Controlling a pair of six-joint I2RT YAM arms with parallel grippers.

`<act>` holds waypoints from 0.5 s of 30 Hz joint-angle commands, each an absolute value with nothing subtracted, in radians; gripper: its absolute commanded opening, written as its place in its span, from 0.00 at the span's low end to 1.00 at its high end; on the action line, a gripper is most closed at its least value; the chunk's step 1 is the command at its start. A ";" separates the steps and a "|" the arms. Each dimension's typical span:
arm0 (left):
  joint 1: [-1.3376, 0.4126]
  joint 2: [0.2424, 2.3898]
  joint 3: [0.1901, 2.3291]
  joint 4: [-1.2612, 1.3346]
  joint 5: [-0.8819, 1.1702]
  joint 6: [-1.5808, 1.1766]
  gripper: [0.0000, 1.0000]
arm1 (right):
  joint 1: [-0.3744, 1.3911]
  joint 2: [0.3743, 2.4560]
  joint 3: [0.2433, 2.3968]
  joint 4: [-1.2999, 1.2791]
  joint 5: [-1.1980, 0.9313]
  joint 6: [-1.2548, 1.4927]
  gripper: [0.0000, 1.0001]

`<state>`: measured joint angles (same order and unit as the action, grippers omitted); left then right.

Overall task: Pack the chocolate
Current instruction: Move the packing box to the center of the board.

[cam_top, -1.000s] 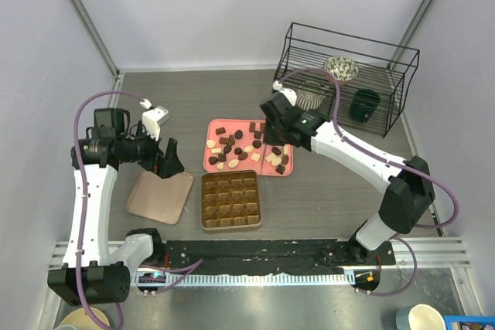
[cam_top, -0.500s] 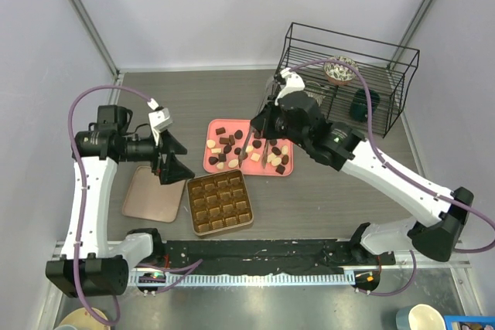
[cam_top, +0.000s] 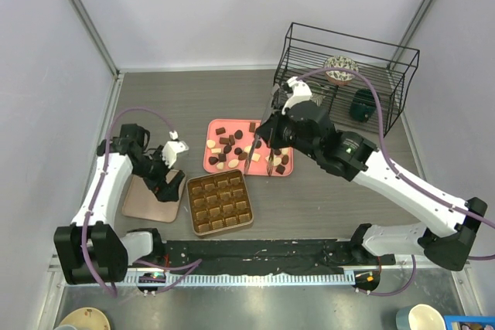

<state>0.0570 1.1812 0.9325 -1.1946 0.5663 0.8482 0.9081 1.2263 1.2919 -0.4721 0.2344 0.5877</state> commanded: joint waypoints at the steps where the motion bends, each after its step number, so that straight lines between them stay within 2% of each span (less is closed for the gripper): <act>1: 0.048 1.115 0.879 -1.099 0.477 0.920 0.98 | 0.910 1.161 1.296 -0.460 0.261 0.586 0.01; 4: 0.009 1.083 0.812 -1.022 0.456 0.902 1.00 | 0.910 1.152 1.287 -0.466 0.264 0.589 0.01; 5: -0.071 1.075 0.793 -0.988 0.402 0.878 1.00 | 0.911 1.149 1.279 -0.466 0.262 0.589 0.01; 10: -0.254 1.039 0.680 -0.757 0.287 0.776 1.00 | 0.910 1.121 1.258 -0.468 0.271 0.597 0.01; 15: -0.268 1.081 0.684 -0.663 0.267 0.739 1.00 | 0.910 1.089 1.252 -0.485 0.285 0.600 0.01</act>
<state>-0.2623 1.0637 0.6659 -0.8356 0.3218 0.7914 0.9077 1.1439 1.2480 -0.5049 0.2577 0.5926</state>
